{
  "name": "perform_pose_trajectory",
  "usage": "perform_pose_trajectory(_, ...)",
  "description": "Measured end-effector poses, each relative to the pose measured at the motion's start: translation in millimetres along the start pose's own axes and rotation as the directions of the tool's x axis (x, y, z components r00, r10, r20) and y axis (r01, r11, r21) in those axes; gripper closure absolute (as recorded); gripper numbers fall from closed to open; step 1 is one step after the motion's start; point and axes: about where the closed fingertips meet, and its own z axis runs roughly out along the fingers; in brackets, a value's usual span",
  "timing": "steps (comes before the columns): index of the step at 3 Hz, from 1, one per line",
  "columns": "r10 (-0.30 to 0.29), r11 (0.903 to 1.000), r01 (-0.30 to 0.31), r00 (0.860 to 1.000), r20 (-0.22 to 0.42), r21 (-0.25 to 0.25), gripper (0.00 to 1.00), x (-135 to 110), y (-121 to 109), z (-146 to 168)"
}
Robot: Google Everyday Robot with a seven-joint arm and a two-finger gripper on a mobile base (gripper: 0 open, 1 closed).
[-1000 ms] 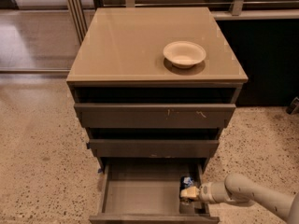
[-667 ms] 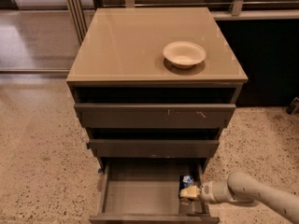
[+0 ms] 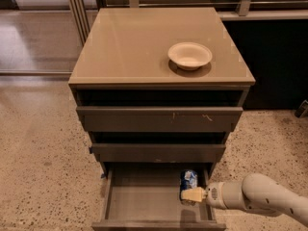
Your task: Pick pepsi can from bottom drawer and place on counter
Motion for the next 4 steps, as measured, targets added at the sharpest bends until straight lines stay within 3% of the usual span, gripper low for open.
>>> perform_pose_trajectory(1,-0.087,0.9962,0.086,0.995,0.053,0.016,1.00,-12.2,63.9,-41.5)
perform_pose_trajectory(2,-0.157,0.9870,0.151,0.981,0.115,0.055,1.00,-20.8,112.6,-73.0)
perform_pose_trajectory(4,-0.191,0.9812,0.185,0.973,0.131,0.057,1.00,-24.3,121.5,-76.1)
